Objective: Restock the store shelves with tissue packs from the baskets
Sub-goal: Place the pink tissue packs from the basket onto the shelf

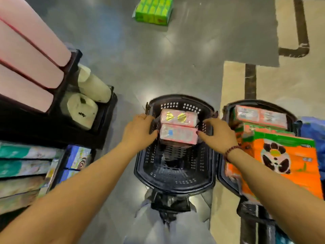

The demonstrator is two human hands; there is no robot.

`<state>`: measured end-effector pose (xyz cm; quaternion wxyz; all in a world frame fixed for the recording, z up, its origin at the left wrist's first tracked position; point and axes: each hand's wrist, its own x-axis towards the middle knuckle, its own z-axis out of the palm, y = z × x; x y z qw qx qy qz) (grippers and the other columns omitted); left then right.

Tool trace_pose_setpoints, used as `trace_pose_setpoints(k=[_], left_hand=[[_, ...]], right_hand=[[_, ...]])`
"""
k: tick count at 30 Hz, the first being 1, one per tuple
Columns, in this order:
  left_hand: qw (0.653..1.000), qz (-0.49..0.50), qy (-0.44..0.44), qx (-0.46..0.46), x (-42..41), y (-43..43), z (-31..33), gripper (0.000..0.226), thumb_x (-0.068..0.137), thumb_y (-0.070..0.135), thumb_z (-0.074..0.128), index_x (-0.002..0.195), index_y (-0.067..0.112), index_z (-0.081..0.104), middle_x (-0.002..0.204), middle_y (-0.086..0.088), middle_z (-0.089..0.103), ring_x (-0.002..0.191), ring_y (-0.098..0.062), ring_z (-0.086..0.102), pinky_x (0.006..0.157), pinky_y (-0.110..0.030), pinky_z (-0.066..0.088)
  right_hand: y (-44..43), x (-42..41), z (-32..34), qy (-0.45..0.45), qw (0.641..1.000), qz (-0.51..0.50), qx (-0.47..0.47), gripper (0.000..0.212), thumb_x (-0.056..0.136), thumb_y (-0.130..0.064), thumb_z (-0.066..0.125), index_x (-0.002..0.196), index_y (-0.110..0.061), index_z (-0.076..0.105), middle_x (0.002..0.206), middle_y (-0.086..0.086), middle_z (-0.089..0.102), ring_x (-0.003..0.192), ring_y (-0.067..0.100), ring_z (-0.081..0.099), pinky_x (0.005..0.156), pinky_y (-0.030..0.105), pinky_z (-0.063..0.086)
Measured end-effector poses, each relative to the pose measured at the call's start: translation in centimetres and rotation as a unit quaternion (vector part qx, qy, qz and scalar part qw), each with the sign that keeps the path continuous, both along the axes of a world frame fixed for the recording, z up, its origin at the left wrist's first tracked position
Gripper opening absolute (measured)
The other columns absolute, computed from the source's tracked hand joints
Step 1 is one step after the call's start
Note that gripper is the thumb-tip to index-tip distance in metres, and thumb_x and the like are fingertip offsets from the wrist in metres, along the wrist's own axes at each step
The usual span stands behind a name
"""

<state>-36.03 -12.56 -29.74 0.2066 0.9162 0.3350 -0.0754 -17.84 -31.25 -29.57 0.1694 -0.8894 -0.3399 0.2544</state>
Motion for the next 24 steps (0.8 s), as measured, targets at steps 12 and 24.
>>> trace_pose_setpoints(k=[12,24], left_hand=[[0.951,0.186,-0.096,-0.226,3.9,-1.2,-23.4,0.054,0.081,0.024,0.074,0.128,0.010,0.053,0.115,0.000,0.052,0.105,0.005,0.043,0.074,0.007,0.023],[0.795,0.399,-0.181,-0.420,5.7,-1.3,-37.2,0.071,0.079,0.033,0.077,0.139,0.018,0.043,0.128,0.003,0.060,0.113,-0.009,0.060,0.100,-0.035,0.050]], right_hand=[[0.5,0.3,-24.6,0.235,0.921,-0.310,-0.009,0.061,0.081,-0.037,0.073,0.130,-0.009,0.050,0.126,0.007,0.056,0.118,0.024,0.054,0.090,0.026,0.038],[1.5,-0.4,-37.5,0.387,0.750,-0.512,0.160,0.065,0.079,-0.035,0.076,0.134,-0.011,0.050,0.126,0.005,0.063,0.115,0.020,0.060,0.103,0.041,0.045]])
